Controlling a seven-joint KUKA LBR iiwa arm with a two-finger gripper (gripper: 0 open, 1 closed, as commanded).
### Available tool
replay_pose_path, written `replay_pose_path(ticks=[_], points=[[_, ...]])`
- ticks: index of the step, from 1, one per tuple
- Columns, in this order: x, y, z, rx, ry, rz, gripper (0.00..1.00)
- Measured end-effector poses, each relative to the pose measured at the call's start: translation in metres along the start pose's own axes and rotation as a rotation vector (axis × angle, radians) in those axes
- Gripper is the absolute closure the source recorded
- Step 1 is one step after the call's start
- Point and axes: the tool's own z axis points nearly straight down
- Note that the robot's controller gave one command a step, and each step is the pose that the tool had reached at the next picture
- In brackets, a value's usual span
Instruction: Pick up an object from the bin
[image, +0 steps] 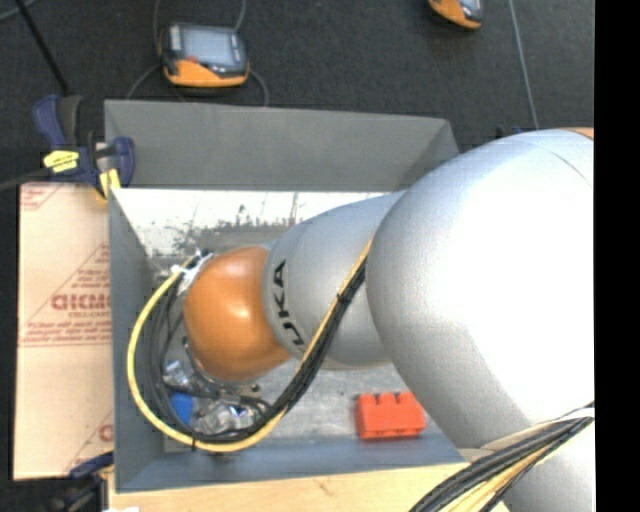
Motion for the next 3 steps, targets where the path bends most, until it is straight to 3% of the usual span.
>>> replay_pose_path(ticks=[1,2,3], points=[[0.004,-0.022,-0.021,-0.002,-0.002,0.059,0.0],[-0.002,-0.001,0.0,-0.002,0.004,0.083,0.0],[-0.032,-0.044,0.0,-0.001,-0.001,-0.067,0.0]])
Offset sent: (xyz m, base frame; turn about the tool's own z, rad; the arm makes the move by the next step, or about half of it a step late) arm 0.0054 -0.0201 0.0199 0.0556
